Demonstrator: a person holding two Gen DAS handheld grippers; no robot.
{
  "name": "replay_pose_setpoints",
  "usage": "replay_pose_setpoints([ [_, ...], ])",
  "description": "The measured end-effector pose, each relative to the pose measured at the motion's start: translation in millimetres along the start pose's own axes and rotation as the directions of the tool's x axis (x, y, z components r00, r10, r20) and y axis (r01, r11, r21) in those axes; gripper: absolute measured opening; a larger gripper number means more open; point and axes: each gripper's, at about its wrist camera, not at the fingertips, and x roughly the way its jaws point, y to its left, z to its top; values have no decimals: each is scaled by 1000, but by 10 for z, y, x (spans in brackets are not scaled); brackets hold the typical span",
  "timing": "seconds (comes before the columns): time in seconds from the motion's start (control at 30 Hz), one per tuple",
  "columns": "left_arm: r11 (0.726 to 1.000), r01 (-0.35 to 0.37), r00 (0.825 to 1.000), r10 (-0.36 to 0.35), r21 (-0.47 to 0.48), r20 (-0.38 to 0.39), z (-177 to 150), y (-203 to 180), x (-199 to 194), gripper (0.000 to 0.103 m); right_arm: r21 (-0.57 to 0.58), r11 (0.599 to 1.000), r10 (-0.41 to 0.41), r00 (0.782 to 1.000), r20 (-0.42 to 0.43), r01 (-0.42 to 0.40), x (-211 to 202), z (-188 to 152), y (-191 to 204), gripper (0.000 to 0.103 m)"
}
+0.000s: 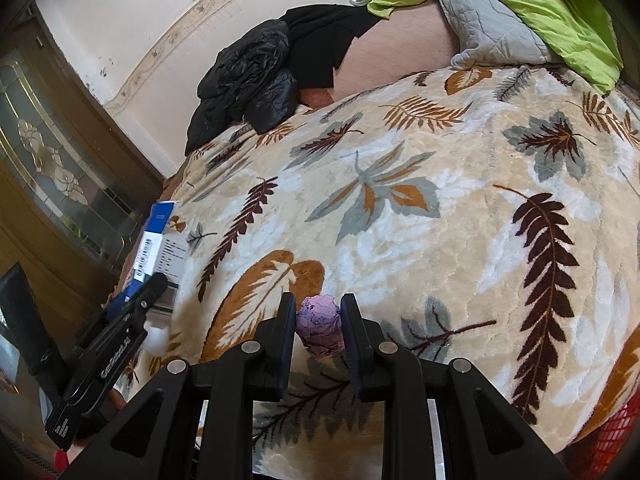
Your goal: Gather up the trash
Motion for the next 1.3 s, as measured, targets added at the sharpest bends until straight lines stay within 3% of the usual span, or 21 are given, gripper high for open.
replay_pose_setpoints([
  [0.03,999,35,999,-35,3,1,-6,-33,-20,36,10,1000,3,1000,10,-3,-41,14,-15,24],
  [0.23,983,180,984,-179,26,-18,-20,-283,-104,35,53,998,12,998,54,-15,-377,42,-163,24],
  [0.33,977,212,976,-211,21,-45,-29,-374,-81,34,71,997,4,998,69,-9,-546,21,-269,24],
  [0.47,960,266,953,-275,-84,-128,-13,-245,55,34,92,996,-9,997,81,2,-698,-33,-383,24],
  [0.6,946,259,942,-292,-196,-163,-10,28,100,35,85,996,-5,996,86,-2,-726,-65,-405,24],
  [0.73,927,249,931,-309,-279,-196,-26,185,153,51,76,997,6,996,92,-13,-685,-58,-398,24],
  [0.9,944,216,924,-280,-248,-261,-34,63,370,52,67,997,20,996,91,-26,-649,-64,-373,24],
  [0.97,964,158,925,-220,-214,-309,-42,-8,541,52,55,998,15,995,95,-20,-661,-76,-357,24],
  [1.07,971,122,924,-187,-205,-334,-74,-23,734,49,46,999,9,995,101,-13,-690,-83,-367,24],
  [1.1,975,108,923,-170,-192,-344,-96,-26,791,41,45,999,7,995,101,-11,-700,-84,-375,24],
  [1.3,972,137,934,-191,-189,-304,-93,-43,714,34,58,998,8,994,108,-15,-751,-86,-428,24],
])
